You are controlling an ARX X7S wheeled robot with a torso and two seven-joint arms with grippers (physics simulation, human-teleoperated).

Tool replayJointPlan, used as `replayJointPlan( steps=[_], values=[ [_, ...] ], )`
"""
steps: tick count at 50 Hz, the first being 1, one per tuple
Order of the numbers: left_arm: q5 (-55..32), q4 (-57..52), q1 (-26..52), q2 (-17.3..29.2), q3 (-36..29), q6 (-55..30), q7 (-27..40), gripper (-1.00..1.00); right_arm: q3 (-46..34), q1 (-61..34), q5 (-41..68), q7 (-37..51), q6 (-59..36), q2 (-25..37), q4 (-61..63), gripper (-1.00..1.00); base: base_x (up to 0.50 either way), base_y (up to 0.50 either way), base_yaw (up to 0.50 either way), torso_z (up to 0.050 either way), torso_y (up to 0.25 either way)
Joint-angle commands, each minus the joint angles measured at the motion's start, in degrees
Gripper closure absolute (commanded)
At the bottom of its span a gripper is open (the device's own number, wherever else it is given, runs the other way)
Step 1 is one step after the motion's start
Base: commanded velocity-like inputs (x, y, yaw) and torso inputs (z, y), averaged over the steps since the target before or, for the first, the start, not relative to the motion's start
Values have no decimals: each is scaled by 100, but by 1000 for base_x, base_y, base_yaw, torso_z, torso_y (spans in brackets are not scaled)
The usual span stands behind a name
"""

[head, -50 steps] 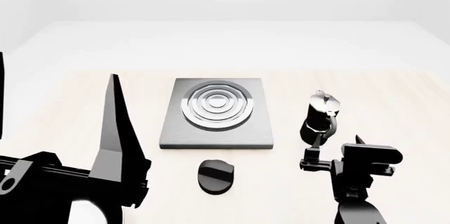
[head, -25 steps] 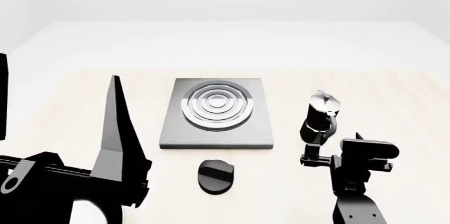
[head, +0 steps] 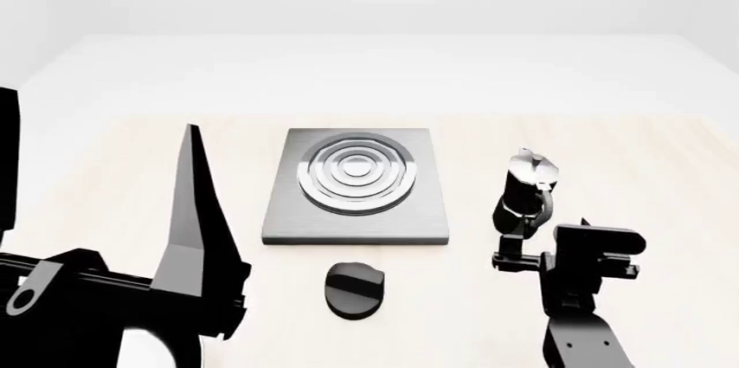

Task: Turn on the stove and put the moka pot on it.

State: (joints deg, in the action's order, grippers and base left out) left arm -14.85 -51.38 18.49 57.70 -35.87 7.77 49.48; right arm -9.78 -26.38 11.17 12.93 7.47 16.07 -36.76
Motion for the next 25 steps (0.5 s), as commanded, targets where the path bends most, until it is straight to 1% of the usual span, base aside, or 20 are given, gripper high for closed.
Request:
replayJointPlan(
  steps=[1, 2, 3, 6, 7, 8, 9, 11, 13, 14, 16, 18, 19, 22, 25],
  values=[
    [-15, 45, -5, -28, -8, 39, -31, -100, -24, -122, -17, -1, 34, -21, -223, -100, 0, 0, 0, 0, 0],
    [-42, 36, 1, -21, 2, 40, -30, -100, -38, -140, -28, -4, 31, -29, -249, -100, 0, 0, 0, 0, 0],
    [-44, 32, 0, -22, 2, 36, -29, -100, -44, -177, -50, -28, 225, -67, -484, -100, 0, 0, 0, 0, 0],
    [-43, 28, -6, -26, 0, 40, -29, -100, -49, -206, -34, -27, 106, -50, -393, -100, 0, 0, 0, 0, 0],
    [-44, 34, -7, -29, -2, 41, -32, -100, -61, -243, -63, -49, 309, -92, -638, -100, 0, 0, 0, 0, 0],
    [-44, 42, -12, -29, 0, 48, -31, -100, -65, -254, -66, -47, 309, -95, -648, -100, 0, 0, 0, 0, 0],
    [-52, 45, -13, -30, -2, 54, -36, -100, -68, -227, -44, -31, 107, -59, -409, -100, 0, 0, 0, 0, 0],
    [-56, 48, -19, -26, 6, 75, -35, -100, -75, -195, -39, -13, 22, -47, -289, -100, 0, 0, 0, 0, 0],
    [-54, 67, -23, -34, 4, 94, -43, -100, -85, -176, -44, -5, 5, -45, -250, -100, 0, 0, 0, 0, 0],
    [-48, 78, -25, -38, -1, 95, -47, -100, -92, -210, -67, -24, 190, -82, -473, -100, 0, 0, 0, 0, 0],
    [-57, 85, -35, -36, 4, 119, -46, -100, -101, -171, -48, -2, -7, -52, -230, -100, 0, 0, 0, 0, 0],
    [-64, 81, -30, -35, 8, 110, -48, -100, -106, -179, -50, -1, -16, -51, -227, -100, 0, 0, 0, 0, 0],
    [-71, 72, -26, -33, 11, 103, -48, -100, -107, -207, -63, -20, 153, -83, -418, -100, 0, 0, 0, 0, 0],
    [-74, 56, -28, -27, 15, 94, -47, -100, -100, -149, -24, 13, -104, -28, -82, -100, 0, 0, 0, 0, 0],
    [-68, 76, -43, -33, 11, 124, -52, -100, -109, -181, -35, 2, -32, -39, -185, -100, 0, 0, 0, 0, 0]
  ],
)
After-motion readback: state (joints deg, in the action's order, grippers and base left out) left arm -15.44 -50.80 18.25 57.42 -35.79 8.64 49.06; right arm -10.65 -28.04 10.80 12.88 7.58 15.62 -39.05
